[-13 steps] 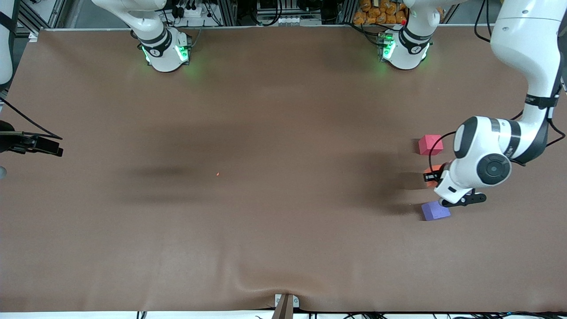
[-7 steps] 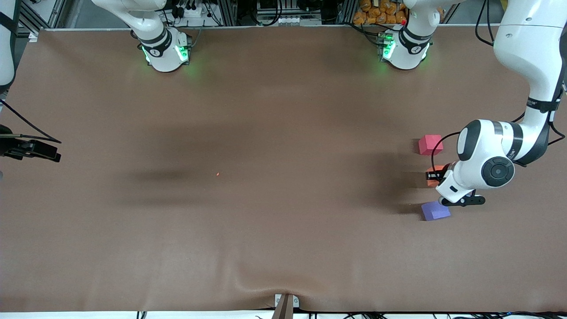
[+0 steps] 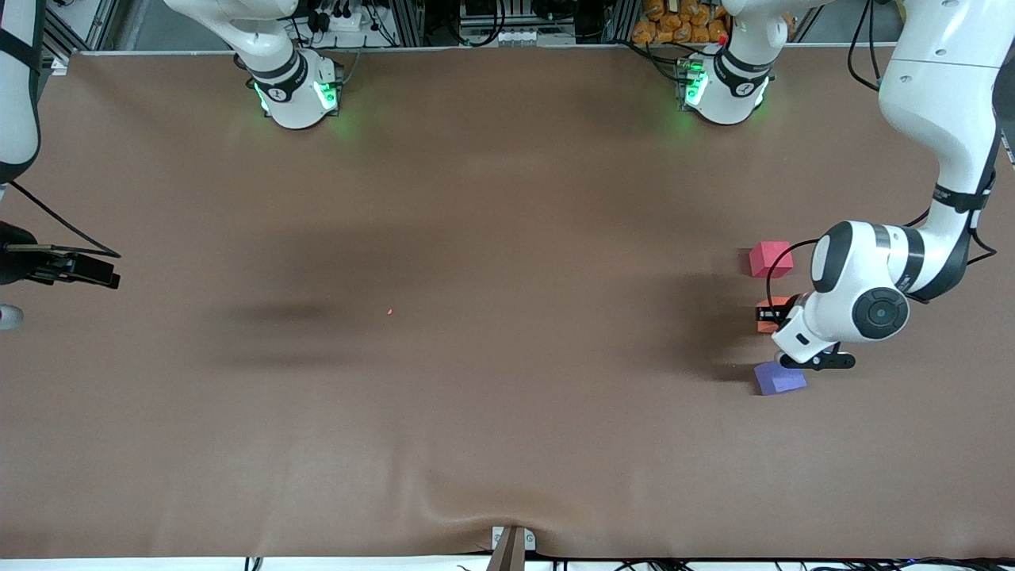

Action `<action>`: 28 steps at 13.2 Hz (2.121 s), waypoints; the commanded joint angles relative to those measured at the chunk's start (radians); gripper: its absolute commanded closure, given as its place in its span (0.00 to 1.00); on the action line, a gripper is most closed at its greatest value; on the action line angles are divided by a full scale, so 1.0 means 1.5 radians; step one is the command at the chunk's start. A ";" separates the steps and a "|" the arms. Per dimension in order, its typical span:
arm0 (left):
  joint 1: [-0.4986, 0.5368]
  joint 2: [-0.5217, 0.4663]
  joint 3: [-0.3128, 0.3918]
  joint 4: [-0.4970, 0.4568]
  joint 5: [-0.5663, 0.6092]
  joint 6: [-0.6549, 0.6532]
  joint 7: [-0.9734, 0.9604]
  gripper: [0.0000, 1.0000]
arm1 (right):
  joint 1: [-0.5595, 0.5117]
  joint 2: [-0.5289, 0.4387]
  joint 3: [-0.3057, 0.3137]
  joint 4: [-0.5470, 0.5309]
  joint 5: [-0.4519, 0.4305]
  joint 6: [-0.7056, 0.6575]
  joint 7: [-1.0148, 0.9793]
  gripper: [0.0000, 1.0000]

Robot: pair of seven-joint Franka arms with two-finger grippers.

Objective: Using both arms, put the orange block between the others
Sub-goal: 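Lower the orange cube between the pink and purple cubes, open left gripper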

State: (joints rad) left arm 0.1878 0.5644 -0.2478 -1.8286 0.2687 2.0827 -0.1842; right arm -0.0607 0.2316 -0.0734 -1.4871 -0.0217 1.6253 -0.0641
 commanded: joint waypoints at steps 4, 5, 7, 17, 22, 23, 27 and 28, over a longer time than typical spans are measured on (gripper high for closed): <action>0.011 0.015 -0.005 0.005 0.018 0.007 -0.012 1.00 | 0.005 -0.016 0.004 0.053 0.056 -0.105 0.032 0.00; 0.012 0.022 -0.004 0.008 0.018 0.007 -0.012 1.00 | 0.006 -0.019 0.004 0.060 0.055 -0.112 0.032 0.00; 0.013 0.028 -0.003 0.012 0.019 0.009 -0.012 1.00 | 0.009 -0.029 0.002 0.060 0.051 -0.112 0.025 0.00; 0.025 0.044 -0.003 0.023 0.033 0.018 -0.012 0.29 | 0.034 -0.090 0.004 0.018 0.028 -0.106 0.031 0.00; 0.026 -0.015 -0.005 0.020 0.031 0.004 -0.011 0.00 | 0.036 -0.144 0.004 -0.044 0.028 -0.097 0.031 0.00; 0.025 -0.038 -0.010 0.022 0.027 -0.009 -0.010 0.00 | 0.037 -0.143 0.004 -0.042 0.028 -0.098 0.031 0.00; 0.026 -0.128 -0.012 0.024 0.022 -0.020 -0.004 0.00 | 0.038 -0.140 0.005 -0.036 0.016 -0.092 0.029 0.00; 0.027 -0.144 -0.012 0.025 0.015 -0.020 -0.004 0.00 | 0.040 -0.139 0.006 -0.031 -0.005 -0.088 0.029 0.00</action>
State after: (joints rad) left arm 0.2183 0.4200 -0.2584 -1.7685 0.2909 2.0662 -0.1877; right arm -0.0102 0.0453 -0.0656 -1.5154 0.0174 1.4752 -0.0322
